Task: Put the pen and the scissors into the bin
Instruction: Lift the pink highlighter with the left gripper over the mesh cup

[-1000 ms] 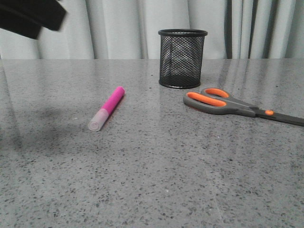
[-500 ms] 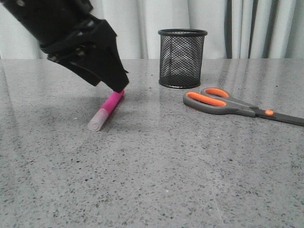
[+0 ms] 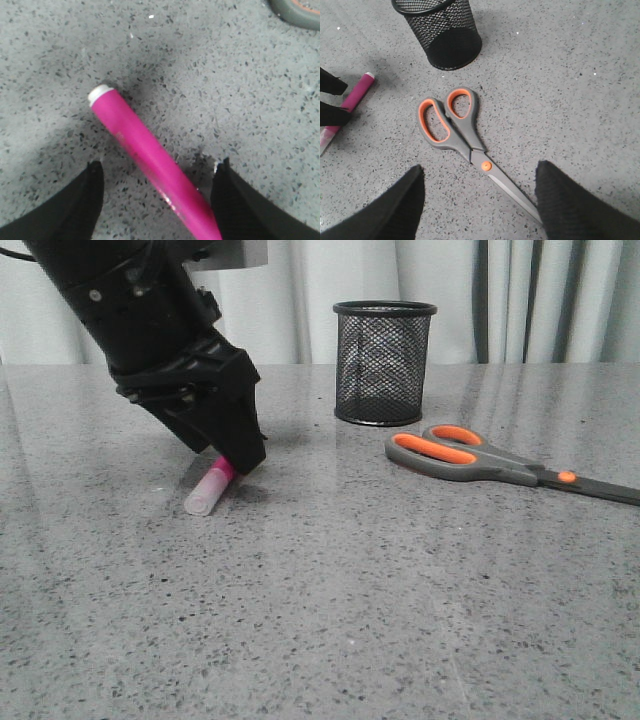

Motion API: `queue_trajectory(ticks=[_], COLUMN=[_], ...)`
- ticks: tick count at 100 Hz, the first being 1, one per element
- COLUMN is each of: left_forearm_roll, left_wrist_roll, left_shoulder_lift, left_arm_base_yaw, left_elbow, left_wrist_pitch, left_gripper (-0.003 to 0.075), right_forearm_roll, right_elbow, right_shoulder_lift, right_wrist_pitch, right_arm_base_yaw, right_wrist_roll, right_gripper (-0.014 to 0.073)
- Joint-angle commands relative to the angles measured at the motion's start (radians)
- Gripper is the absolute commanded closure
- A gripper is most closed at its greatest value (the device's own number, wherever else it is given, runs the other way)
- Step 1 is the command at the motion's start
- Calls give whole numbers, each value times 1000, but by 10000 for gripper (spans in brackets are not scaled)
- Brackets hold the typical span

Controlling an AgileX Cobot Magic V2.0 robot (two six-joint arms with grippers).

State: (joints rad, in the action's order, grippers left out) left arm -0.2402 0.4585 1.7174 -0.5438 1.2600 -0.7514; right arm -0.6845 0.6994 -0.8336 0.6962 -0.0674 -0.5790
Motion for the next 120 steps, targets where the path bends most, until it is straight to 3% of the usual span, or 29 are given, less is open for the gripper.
queue_trajectory(ticks=[1,10,17,37,62,74,88,103,120], left_forearm_roll=[-11,-11,-13,-13,-11,-23,-108,-243,-251], left_wrist_roll=[-11,-11,-11,-11,-11,-11,41,149,151], left_shoulder_lift=[-26,-22,-22,-22,-75,-131,-162,-150,-85], left_arm_base_yaw=[-9,-9,-9,-9,-11,-29,-69,-127,-172], left_elbow=[33,33,33,35,59,98,135,142,179], left_wrist_pitch=[32,29,27,-3,6,71,252,554,799], left_gripper=[291,295,349,738,740,739,739,739,739], right_forearm_roll=[-31,-31,-31,-31,-31,-31,-31,-31,-31], right_elbow=[39,39,39,39,39,39,39,39,39], right_shoulder_lift=[1,1,1,1,1,1,1,1,1], right_wrist_pitch=[-43,-43,-43,-43,-43,-43,-43,-43,-43], right_arm_base_yaw=[-5,-5,-5,-5,-5,-5,-5,-5,-5], right_wrist_roll=[-14,-14,-14,-14,-14,-14,-14,-14,-14], right_gripper=[163,163,163,163,163,163,163,163,163])
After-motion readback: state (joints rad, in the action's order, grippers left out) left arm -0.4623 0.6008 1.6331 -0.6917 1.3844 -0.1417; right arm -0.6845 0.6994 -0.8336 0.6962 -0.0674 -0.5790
